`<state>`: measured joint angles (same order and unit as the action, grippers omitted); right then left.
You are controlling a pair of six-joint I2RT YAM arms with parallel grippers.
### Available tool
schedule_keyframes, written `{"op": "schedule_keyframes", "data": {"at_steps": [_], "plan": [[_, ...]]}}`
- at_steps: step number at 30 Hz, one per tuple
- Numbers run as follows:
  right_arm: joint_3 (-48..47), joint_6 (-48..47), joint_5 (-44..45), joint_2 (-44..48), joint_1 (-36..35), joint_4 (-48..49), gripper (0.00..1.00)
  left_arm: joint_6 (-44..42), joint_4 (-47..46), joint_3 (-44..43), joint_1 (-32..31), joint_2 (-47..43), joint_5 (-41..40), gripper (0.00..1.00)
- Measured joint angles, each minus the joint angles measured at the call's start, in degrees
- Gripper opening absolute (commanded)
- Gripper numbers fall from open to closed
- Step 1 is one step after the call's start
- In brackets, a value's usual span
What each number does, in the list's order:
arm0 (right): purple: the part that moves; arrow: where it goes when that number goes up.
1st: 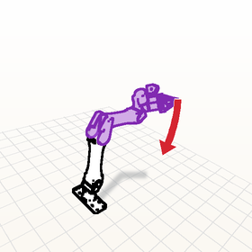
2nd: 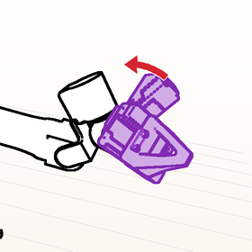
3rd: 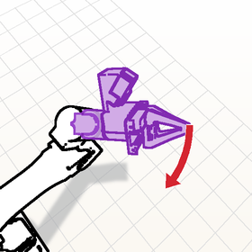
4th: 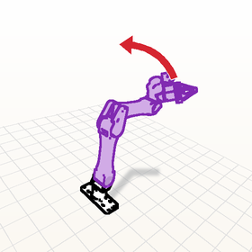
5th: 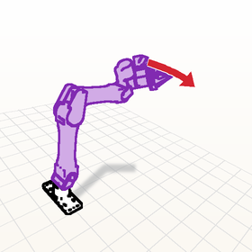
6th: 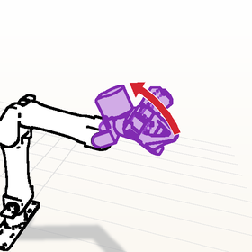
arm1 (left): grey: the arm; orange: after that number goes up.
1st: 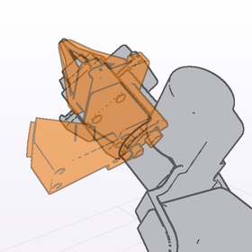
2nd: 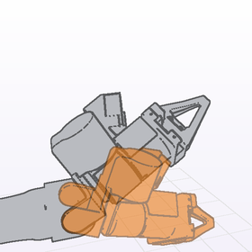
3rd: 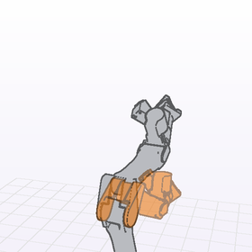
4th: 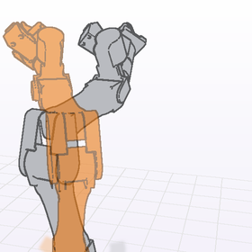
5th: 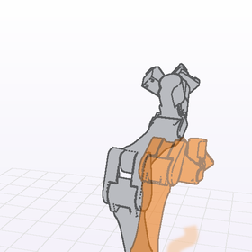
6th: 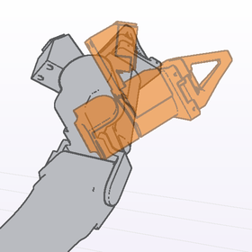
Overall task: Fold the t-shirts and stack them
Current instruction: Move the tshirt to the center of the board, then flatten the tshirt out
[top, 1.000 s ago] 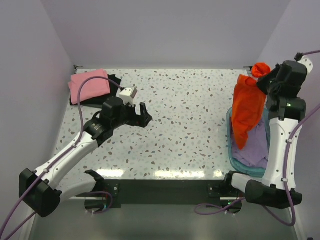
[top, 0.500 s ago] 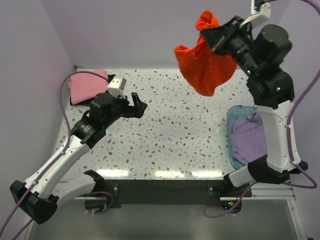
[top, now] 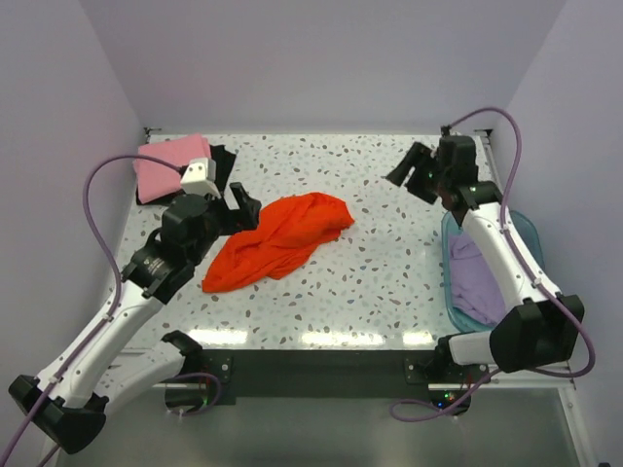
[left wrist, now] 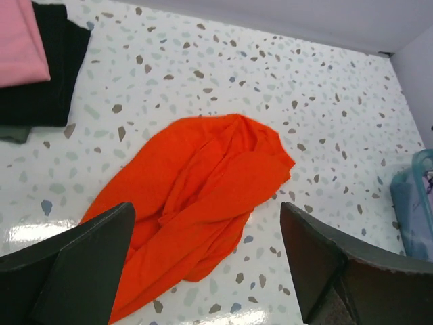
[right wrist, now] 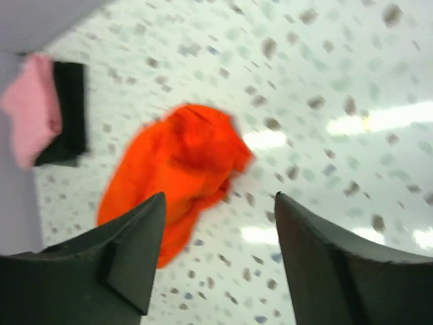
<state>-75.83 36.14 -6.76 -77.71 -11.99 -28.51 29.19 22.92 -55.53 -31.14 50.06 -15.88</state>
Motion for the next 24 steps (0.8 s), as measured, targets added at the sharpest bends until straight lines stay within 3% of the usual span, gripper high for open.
{"op": "schedule_keyframes", "data": {"at_steps": [4,11,18,23,24], "plan": [[12.9,-0.4,2.3,2.6,0.1,-0.8,0.77,3.0,0.9,5.0,0.2,0.2,-2.4,0.83],[15.6,-0.7,9.5,2.4,-19.7,1.3,0.79,9.8,4.0,11.8,2.4,2.4,-6.1,0.78],[8.8,-0.5,15.2,-17.0,-25.5,5.6,0.78,13.6,4.2,17.6,12.0,4.5,-5.7,0.79],[4.4,0.4,18.6,-28.8,-26.1,6.7,0.74,14.9,4.0,21.4,13.6,7.1,-3.4,0.80],[3.8,0.6,19.4,-29.9,-26.1,6.7,0.68,15.1,3.9,21.9,13.6,7.4,-3.1,0.80]]}}
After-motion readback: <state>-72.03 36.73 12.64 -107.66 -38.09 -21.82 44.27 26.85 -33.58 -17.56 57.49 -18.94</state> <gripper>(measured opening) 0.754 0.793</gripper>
